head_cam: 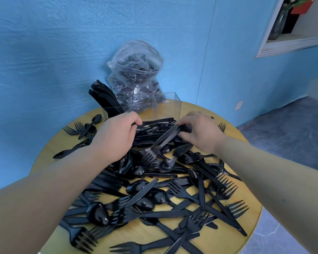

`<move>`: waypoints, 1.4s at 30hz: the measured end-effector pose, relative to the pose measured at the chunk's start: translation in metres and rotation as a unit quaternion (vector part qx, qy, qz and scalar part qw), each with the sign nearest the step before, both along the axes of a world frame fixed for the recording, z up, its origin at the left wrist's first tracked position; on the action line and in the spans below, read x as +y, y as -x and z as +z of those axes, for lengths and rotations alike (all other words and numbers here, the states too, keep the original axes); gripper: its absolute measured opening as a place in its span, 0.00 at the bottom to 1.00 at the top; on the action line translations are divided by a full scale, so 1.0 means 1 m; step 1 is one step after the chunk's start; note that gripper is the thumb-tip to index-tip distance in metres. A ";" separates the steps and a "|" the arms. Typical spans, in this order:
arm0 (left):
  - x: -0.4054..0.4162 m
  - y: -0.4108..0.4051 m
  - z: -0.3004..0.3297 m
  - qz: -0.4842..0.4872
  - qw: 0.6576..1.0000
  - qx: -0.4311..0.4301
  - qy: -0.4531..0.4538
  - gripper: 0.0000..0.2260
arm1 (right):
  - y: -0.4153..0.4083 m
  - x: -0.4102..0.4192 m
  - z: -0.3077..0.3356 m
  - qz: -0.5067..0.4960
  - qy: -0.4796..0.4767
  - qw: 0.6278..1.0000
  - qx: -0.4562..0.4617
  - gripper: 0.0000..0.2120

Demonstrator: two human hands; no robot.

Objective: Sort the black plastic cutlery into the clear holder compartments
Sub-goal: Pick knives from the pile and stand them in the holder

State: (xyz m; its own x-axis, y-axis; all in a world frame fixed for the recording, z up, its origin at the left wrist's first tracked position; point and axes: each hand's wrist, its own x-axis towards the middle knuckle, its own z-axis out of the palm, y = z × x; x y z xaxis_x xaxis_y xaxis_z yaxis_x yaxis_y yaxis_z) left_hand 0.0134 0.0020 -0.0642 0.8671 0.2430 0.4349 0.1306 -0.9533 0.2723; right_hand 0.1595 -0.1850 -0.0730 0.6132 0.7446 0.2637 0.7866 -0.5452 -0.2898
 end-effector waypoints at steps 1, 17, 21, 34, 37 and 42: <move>0.001 0.002 0.002 0.004 1.000 0.000 0.001 0.09 | 0.003 0.002 0.002 0.003 -0.005 1.000 0.012 0.13; 0.016 0.035 0.025 0.049 0.997 -0.008 0.060 0.09 | 0.034 0.027 0.026 0.024 -0.111 0.992 0.056 0.11; 0.017 0.037 0.028 0.039 0.996 -0.021 0.076 0.09 | 0.039 0.027 0.032 0.045 -0.097 0.994 -0.003 0.12; 0.001 0.039 0.037 0.036 0.989 -0.012 0.146 0.12 | 0.052 0.010 0.049 0.058 -0.070 0.996 -0.018 0.20; -0.009 0.037 0.037 0.017 0.990 -0.002 0.142 0.11 | 0.069 0.017 0.049 0.112 -0.091 0.989 -0.043 0.18; -0.014 0.040 0.038 0.015 0.986 -0.006 0.164 0.11 | 0.080 0.012 0.047 0.113 -0.154 0.981 -0.023 0.13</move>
